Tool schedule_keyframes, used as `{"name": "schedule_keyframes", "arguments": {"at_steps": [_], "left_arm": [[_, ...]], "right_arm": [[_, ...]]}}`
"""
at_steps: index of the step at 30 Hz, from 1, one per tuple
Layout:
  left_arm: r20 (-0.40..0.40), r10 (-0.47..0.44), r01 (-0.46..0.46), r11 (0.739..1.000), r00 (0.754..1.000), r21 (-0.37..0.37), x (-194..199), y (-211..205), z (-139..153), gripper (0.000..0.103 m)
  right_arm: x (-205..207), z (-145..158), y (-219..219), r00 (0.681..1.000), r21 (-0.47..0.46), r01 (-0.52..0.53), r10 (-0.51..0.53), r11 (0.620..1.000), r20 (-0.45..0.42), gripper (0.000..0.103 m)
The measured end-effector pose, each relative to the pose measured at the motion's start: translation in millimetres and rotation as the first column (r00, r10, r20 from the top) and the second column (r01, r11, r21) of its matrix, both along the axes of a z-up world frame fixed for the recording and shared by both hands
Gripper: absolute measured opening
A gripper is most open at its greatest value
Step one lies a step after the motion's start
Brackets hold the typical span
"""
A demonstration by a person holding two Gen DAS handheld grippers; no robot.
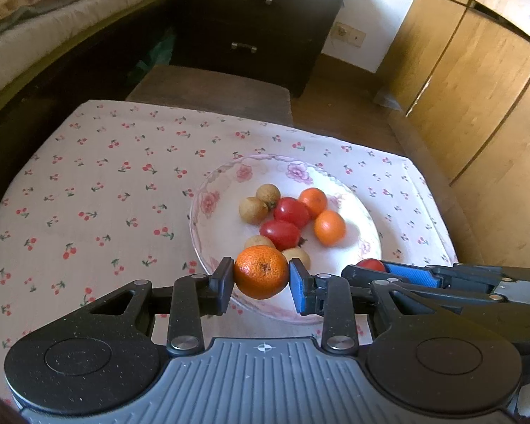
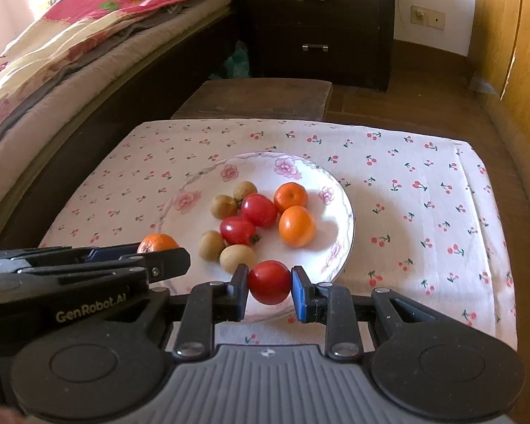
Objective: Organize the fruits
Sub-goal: 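Carry the tangerine and red tomato over the white bowl with both grippers, then open the left gripper into the bowl while the right gripper releases the tomato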
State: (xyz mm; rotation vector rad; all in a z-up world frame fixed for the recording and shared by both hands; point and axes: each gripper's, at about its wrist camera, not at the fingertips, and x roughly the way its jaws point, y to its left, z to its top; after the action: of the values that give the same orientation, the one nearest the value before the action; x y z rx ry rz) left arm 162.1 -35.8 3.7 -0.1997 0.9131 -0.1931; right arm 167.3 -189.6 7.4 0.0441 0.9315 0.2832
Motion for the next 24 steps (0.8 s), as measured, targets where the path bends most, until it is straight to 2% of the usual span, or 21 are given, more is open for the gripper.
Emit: {"name": "schedule_keyframes", "arguments": {"at_steps": [8,24], "left_arm": [[-0.023,0.017,-0.017,1.0,1.0,0.005,11.7,-0.6,-9.3,0.041],[-0.023,0.03,-0.03,0.999,0.999,0.011,15.7,-0.4,-11.0,0.041]], "right_arm": [[15.7,-9.2,-1.3,1.0,0.007,0.018,-0.018,1.0,-0.008,0.029],[18.6,-11.0,-0.3,1.0,0.009,0.03,-0.03,1.0,0.0,0.029]]}}
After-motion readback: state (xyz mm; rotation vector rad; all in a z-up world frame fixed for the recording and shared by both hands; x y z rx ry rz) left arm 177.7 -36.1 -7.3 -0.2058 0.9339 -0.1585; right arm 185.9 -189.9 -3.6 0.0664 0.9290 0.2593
